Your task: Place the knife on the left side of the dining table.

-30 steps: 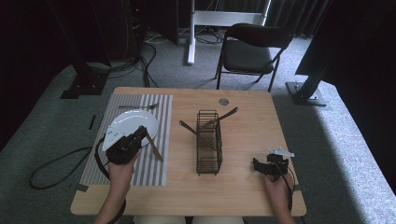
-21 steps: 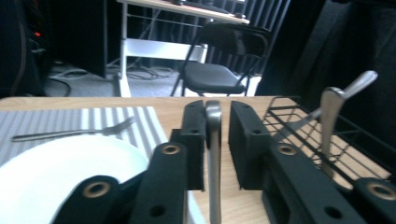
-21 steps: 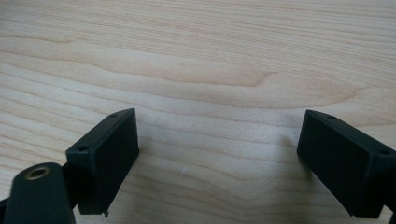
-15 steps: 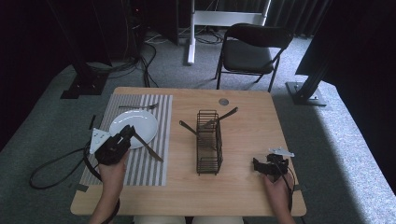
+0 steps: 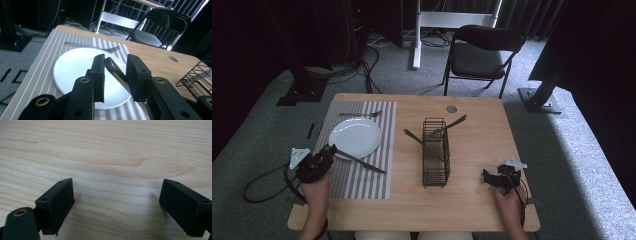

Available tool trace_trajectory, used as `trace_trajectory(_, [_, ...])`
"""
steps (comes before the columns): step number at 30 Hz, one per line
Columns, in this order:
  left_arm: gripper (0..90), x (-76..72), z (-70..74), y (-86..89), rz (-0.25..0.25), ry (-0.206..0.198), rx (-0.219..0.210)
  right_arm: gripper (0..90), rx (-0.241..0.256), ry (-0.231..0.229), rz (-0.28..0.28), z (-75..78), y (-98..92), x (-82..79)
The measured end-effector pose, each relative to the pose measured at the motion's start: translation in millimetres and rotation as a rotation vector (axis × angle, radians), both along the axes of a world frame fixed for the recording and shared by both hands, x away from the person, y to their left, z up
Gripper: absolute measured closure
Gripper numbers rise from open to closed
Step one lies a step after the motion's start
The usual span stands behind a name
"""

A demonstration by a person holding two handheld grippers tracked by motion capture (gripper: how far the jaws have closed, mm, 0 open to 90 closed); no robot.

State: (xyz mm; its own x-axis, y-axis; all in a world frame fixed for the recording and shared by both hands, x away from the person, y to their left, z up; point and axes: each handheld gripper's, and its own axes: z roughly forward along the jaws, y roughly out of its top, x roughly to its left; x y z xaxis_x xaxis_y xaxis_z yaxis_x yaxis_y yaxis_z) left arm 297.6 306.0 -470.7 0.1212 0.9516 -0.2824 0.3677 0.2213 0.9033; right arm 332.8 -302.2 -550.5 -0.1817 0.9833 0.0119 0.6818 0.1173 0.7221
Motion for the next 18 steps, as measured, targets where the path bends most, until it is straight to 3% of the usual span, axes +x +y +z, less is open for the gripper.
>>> trace_trajectory(5, [65.9, 1.9, -21.8, 17.2, 0.022, 0.04, -0.056, 11.7, 0.0, 0.0, 0.0, 0.0, 0.0, 0.0])
trace_trajectory(7, [64.6, 2.3, -29.6, 20.8, 0.048, 0.062, -0.029, 11.7, 0.0, 0.0, 0.0, 0.0, 0.0, 0.0])
trace_trajectory(10, [64.2, 2.4, -42.6, 29.0, 0.061, 0.088, -0.07, 11.7, 0.0, 0.0, 0.0, 0.0, 0.0, 0.0])
trace_trajectory(15, [64.1, 7.3, -57.5, 35.6, 0.085, 0.169, -0.068, 11.7, 0.0, 0.0, 0.0, 0.0, 0.0, 0.0])
trace_trajectory(18, [64.0, 9.9, -61.4, 38.1, 0.085, 0.196, -0.08, 11.7, 0.0, 0.0, 0.0, 0.0, 0.0, 0.0])
